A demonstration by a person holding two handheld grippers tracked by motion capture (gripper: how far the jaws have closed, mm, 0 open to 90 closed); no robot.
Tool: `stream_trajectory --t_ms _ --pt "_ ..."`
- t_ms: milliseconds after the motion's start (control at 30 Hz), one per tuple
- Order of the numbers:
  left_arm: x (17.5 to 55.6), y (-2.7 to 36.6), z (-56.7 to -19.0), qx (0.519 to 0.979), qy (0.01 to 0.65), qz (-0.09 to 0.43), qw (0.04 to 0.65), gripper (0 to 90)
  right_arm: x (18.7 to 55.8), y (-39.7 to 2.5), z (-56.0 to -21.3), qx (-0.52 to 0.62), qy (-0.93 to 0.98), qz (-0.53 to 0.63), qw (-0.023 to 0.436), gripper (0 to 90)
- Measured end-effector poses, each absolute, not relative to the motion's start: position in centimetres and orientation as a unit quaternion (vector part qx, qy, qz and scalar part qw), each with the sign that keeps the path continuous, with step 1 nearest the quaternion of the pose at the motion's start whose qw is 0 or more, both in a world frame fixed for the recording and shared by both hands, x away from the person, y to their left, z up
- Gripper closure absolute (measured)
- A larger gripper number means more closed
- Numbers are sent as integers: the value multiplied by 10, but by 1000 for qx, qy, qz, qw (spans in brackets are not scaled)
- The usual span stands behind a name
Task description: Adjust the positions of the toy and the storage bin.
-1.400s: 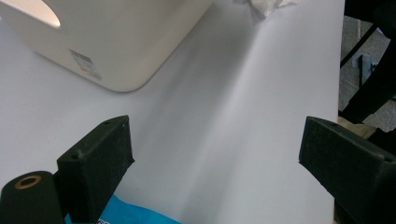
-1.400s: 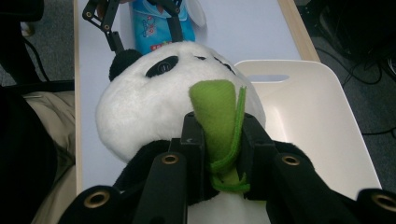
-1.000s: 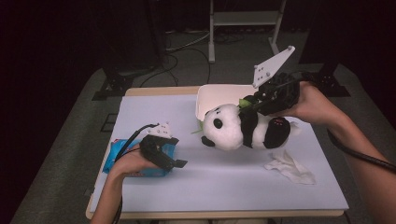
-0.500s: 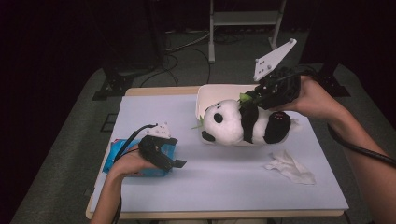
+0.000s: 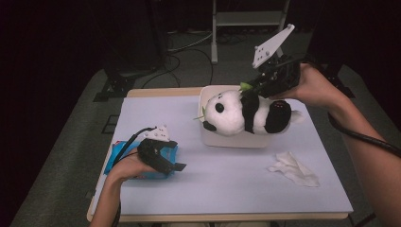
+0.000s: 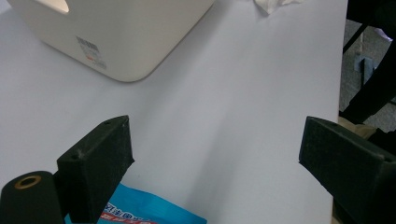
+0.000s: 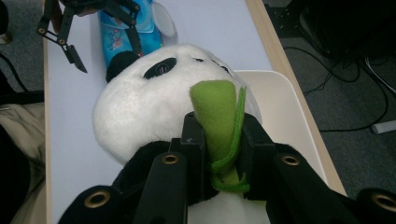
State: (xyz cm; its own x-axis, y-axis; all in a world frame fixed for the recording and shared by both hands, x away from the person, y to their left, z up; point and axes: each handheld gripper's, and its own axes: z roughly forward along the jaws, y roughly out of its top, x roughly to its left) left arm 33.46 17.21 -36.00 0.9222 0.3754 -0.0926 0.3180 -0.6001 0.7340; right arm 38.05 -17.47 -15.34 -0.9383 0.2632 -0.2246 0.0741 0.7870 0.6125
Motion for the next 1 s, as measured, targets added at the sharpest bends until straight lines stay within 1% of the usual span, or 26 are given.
stream_trajectory --t_ms 267,1000 --pt "337 174 -363 894 197 34 402 88 403 -172 -147 102 932 309 157 740" --pt "334 174 -363 896 197 34 397 88 450 -170 -173 119 938 288 152 740"
